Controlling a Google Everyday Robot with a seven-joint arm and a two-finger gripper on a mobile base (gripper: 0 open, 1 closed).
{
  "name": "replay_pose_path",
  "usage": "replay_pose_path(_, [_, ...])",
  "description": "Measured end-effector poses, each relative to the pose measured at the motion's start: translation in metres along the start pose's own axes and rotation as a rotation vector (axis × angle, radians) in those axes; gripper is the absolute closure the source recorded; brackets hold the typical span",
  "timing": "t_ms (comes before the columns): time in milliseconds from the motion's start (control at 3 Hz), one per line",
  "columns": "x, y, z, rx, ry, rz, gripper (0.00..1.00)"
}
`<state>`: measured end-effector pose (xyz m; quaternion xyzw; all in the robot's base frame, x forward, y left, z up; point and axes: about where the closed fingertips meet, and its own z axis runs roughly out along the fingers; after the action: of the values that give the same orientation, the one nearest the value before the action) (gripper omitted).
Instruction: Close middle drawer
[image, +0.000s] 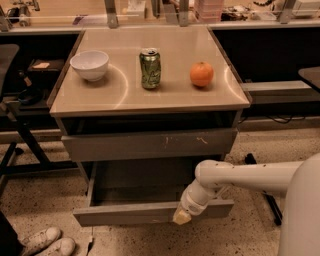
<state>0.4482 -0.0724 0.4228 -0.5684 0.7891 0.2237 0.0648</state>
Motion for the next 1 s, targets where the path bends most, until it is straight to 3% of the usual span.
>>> replay_pose_path(333, [-0.0094,-0.0142,-0.0059,0.044,0.036,0.0,1.0])
replay_pose_path(1000, [-0.0111,-0.0144,-0.005,0.044,0.041,0.002,0.59])
